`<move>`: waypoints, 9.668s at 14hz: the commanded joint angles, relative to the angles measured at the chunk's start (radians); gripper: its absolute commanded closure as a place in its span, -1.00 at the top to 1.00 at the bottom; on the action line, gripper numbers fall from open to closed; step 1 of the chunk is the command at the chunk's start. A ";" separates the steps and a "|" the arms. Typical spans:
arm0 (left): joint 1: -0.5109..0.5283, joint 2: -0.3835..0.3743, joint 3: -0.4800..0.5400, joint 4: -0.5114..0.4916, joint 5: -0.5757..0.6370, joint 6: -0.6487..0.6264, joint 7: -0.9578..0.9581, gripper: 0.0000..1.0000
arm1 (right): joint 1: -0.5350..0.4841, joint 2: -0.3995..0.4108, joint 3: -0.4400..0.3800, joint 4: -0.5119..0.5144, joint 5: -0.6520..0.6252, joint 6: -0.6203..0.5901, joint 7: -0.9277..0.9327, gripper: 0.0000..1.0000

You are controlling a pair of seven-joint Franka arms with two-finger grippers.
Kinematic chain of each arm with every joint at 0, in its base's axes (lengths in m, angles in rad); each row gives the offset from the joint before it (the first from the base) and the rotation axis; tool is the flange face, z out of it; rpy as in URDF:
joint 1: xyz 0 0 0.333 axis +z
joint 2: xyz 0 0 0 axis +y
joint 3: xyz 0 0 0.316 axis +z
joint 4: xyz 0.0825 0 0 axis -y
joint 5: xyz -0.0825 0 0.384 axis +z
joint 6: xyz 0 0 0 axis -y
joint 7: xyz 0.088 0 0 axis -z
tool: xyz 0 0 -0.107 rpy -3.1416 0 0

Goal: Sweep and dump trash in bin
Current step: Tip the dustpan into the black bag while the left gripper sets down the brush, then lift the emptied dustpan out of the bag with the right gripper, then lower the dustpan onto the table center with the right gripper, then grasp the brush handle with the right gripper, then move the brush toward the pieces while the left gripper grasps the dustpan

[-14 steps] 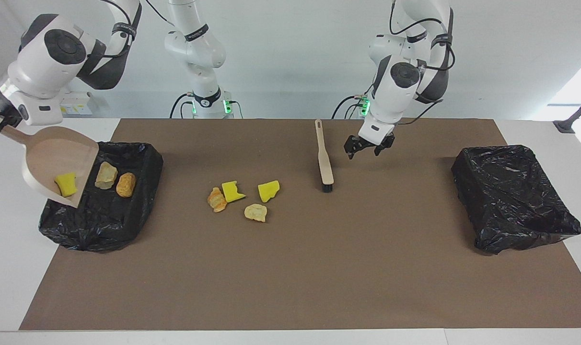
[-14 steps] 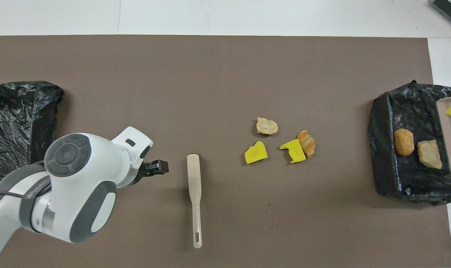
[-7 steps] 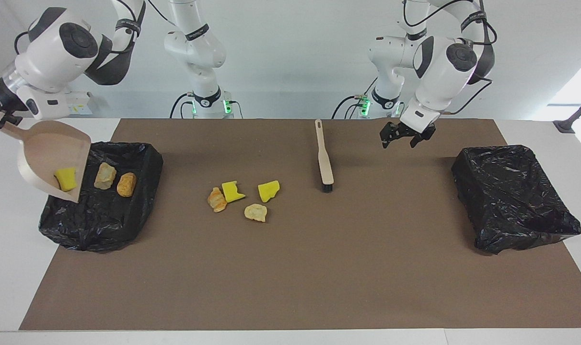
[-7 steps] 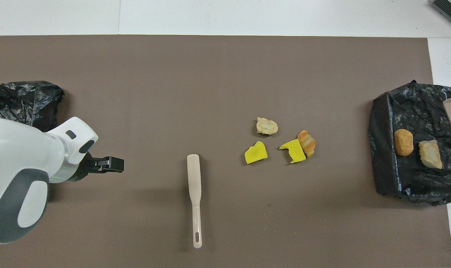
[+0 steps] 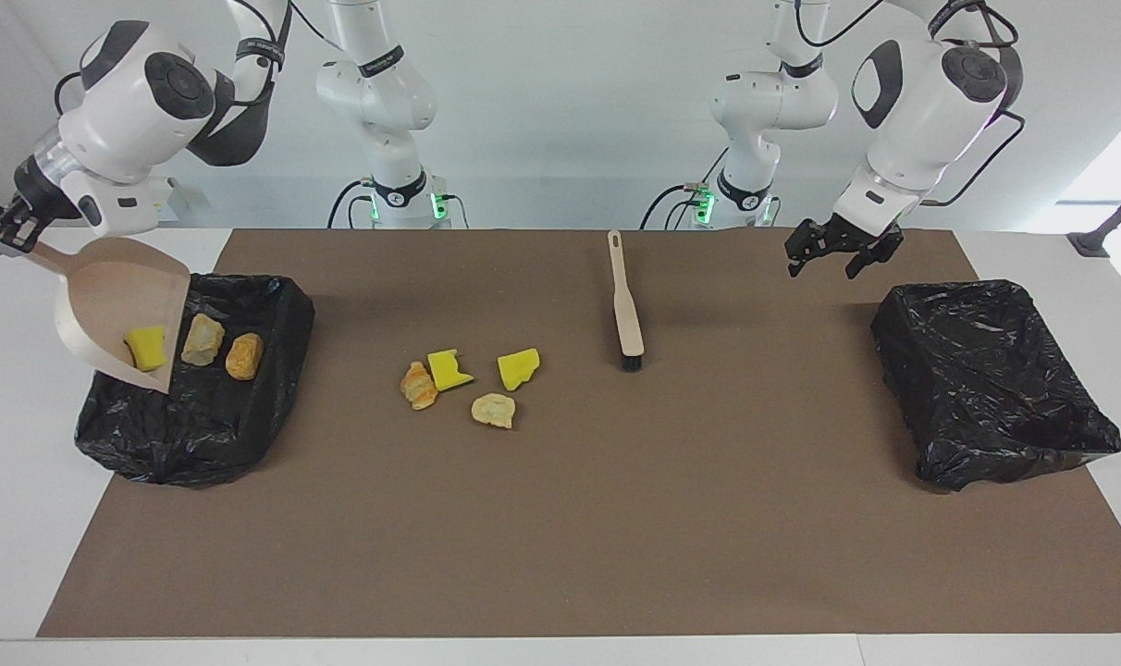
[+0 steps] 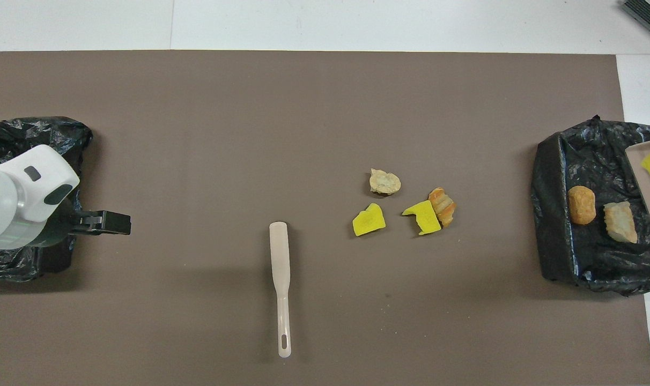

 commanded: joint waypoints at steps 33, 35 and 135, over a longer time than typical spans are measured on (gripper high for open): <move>0.158 0.054 -0.074 0.280 0.020 -0.164 0.037 1.00 | 0.044 -0.096 -0.004 -0.123 0.801 -0.186 0.311 -1.00; 0.119 0.054 -0.041 0.312 0.020 -0.202 0.037 1.00 | 0.110 -0.091 -0.004 -0.123 0.864 -0.229 0.426 -1.00; -0.244 0.399 -0.074 0.268 -0.017 0.352 -0.437 1.00 | 0.527 0.136 0.010 -0.070 1.068 -0.340 1.935 -1.00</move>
